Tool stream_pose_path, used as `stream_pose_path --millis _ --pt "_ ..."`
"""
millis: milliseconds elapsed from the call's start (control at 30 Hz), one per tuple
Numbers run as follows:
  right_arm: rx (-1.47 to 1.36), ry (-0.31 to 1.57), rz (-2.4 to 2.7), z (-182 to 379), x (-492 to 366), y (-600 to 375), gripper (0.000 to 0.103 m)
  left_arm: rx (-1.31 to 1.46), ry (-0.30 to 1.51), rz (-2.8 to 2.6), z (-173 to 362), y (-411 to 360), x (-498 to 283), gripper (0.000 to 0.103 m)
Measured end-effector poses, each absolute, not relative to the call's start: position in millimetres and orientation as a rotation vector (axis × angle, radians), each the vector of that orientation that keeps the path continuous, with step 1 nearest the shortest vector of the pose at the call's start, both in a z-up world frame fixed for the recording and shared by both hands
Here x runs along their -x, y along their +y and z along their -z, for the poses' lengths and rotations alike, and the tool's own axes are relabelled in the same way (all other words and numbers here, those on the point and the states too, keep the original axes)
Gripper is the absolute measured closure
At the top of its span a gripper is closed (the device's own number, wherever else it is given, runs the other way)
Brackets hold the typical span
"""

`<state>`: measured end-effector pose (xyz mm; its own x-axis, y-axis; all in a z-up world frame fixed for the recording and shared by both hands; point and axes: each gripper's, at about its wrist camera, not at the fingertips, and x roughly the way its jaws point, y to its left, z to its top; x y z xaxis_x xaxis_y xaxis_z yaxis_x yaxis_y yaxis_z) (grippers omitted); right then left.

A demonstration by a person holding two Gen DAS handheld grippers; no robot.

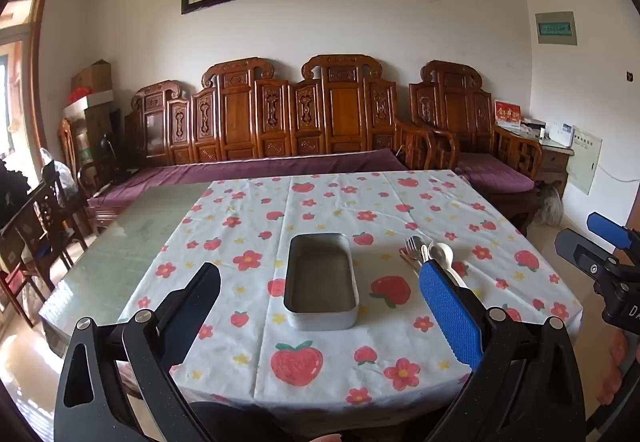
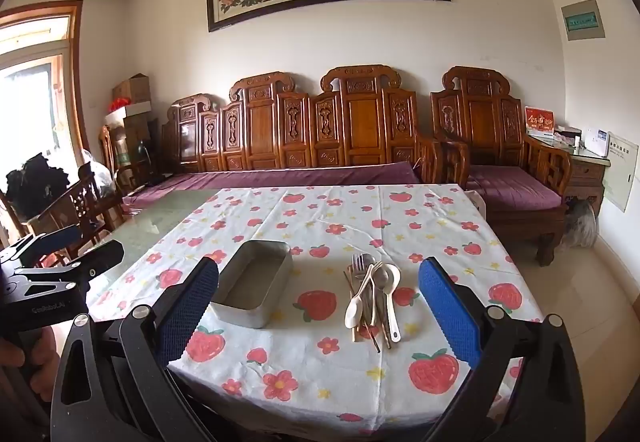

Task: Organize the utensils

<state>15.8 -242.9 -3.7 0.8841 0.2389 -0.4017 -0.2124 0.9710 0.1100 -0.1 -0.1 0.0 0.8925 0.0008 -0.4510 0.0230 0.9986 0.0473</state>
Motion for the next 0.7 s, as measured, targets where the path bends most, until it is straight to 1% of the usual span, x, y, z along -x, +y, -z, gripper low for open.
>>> stream_pose_path --millis 700 --pt "-0.060 0.416 -0.236 2.3 -14.2 -242.1 0.002 -0.051 0.468 0.012 0.1 -0.4 -0.1 0.006"
